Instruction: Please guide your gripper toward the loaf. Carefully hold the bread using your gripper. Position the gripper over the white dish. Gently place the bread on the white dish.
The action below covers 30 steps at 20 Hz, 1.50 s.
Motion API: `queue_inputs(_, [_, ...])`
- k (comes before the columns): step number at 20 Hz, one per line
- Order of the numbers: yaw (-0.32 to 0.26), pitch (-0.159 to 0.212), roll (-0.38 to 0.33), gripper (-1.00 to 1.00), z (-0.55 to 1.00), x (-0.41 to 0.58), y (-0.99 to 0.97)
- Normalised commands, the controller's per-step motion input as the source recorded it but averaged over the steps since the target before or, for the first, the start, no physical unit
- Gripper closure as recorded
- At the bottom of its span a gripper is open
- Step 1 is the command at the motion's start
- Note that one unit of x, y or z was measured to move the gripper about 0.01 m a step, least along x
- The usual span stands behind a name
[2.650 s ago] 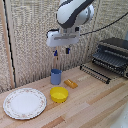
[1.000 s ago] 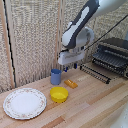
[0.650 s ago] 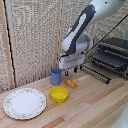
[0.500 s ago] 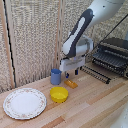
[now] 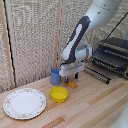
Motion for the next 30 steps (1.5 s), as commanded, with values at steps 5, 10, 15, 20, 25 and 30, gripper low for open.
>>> queue_inputs(5, [0.0,-0.004,-0.014,-1.0,-0.23,0.082,-0.03])
queue_inputs(10, [0.0,0.0,0.0,1.0,-0.03,0.014,-0.02])
queue_inputs(15, [0.005,0.004,0.0,1.0,0.0,-0.01,-0.01])
queue_inputs(20, [0.003,0.0,0.0,1.0,0.0,-0.013,0.0])
queue_inputs(25, [0.022,0.006,-0.001,1.0,0.03,-0.049,-0.02])
queue_inputs(30, [0.057,0.044,0.005,1.0,0.71,-0.017,-0.31])
